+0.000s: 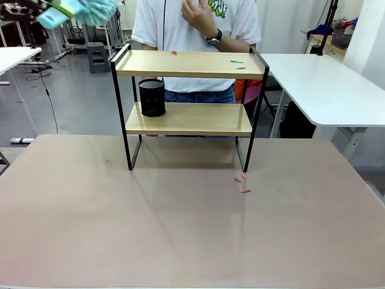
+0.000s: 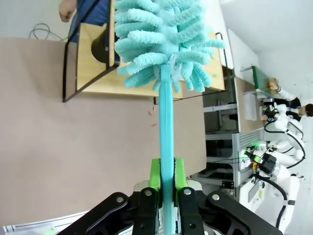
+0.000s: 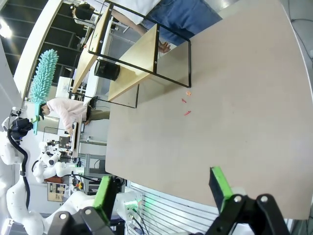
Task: Clean the shelf.
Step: Clean the remaining tier of the Shelf with the Duster once objects are removed.
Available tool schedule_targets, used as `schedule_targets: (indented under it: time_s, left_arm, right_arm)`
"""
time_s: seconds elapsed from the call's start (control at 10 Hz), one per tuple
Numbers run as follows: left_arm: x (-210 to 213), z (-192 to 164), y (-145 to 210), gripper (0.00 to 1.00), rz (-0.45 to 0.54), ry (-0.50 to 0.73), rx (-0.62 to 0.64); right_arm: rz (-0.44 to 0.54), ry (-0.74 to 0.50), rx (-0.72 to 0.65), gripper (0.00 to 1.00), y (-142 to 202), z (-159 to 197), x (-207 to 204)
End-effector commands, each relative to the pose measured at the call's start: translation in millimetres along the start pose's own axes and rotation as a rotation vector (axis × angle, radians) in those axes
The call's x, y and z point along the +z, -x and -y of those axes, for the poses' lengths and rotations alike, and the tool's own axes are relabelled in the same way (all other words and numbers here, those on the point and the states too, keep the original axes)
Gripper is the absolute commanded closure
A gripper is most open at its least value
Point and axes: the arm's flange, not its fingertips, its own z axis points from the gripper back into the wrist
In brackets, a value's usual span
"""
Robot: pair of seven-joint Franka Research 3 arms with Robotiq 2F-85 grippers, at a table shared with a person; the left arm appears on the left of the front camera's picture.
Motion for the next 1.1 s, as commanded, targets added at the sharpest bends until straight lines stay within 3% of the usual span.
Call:
schedule_targets:
  time_s: [0.0, 0.1, 0.3, 0.5, 1.0]
  left_arm:
    - [12.8, -2.1, 6.6, 0.88, 0.011, 0.003, -0.004]
    - [0.0, 0.0, 0.0, 0.88, 0.0, 0.0, 0.0]
    - [-23.6, 28.6, -15.4, 0.88, 0.027, -0.093, -0.142]
    - [-76.1, 51.0, -43.4, 0.88, -0.091, -0.158, -0.194]
    - [-160.7, 67.9, -80.8, 0.88, -0.175, -0.352, -0.165]
  right_arm:
    - [0.012, -0.019, 0.022, 0.0, -2.0, -1.4, 0.2]
    - [0.012, -0.019, 0.022, 0.0, -2.0, -1.4, 0.2]
    - [0.012, -0.019, 0.022, 0.0, -2.0, -1.4, 0.2]
    - [0.012, -0.019, 0.022, 0.0, -2.0, -1.4, 0.2]
    - [0.012, -0.019, 0.022, 0.0, -2.0, -1.4, 0.2]
